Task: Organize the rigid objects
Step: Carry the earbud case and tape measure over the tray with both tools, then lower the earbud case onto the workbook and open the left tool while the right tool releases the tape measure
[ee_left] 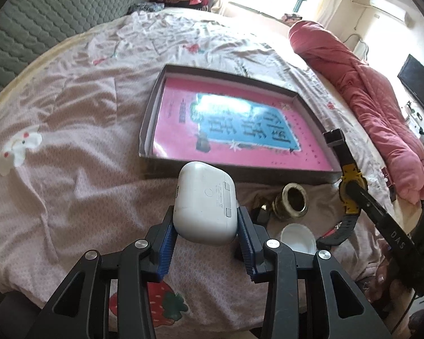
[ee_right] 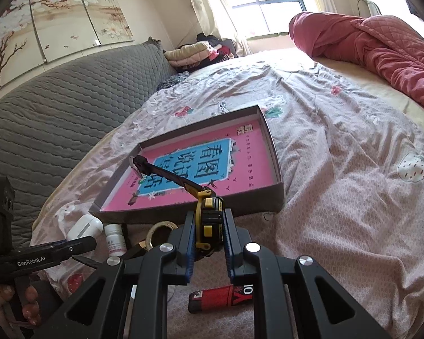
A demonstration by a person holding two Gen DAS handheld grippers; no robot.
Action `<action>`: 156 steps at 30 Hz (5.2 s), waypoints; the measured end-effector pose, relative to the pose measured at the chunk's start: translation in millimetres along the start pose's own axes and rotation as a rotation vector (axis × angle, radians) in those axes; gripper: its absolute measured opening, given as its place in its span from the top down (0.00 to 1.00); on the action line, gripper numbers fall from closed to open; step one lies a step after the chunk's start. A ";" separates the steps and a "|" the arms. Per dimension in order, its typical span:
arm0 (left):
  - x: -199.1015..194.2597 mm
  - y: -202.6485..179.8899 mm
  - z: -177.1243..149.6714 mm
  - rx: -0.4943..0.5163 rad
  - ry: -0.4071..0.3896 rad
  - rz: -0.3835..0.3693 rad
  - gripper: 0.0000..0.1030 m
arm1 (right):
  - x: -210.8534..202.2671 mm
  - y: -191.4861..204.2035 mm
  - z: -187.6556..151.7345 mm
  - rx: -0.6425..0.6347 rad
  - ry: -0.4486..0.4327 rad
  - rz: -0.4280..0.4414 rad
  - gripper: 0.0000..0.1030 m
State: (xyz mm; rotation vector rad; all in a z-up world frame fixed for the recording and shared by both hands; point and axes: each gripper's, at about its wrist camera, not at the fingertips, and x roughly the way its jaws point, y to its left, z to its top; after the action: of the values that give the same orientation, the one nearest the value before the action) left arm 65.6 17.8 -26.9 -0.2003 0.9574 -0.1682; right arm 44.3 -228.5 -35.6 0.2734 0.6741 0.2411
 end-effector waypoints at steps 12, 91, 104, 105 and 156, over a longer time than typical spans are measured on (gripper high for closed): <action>-9.3 -1.0 14.5 -0.012 -0.066 0.000 0.60 | -3.5 9.4 8.9 -0.009 -0.035 -0.026 0.83; 95.3 -18.8 61.8 0.132 -0.010 0.119 0.60 | 92.0 10.3 38.3 -0.179 0.022 -0.359 0.83; 98.1 -13.7 66.6 0.128 0.005 0.141 0.59 | 94.2 1.5 44.2 -0.219 0.077 -0.369 0.83; 98.2 -13.0 66.7 0.124 0.006 0.139 0.59 | 95.1 1.2 44.7 -0.221 0.085 -0.375 0.83; 85.0 3.3 62.4 0.052 -0.018 0.137 0.54 | 56.9 -9.9 46.9 -0.155 -0.100 -0.331 0.50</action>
State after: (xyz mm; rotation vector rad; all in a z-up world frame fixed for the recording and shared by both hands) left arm 165.2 7.4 -60.1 -0.0874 0.9439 -0.0650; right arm 118.7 -228.3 -36.7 0.0233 0.5875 -0.0370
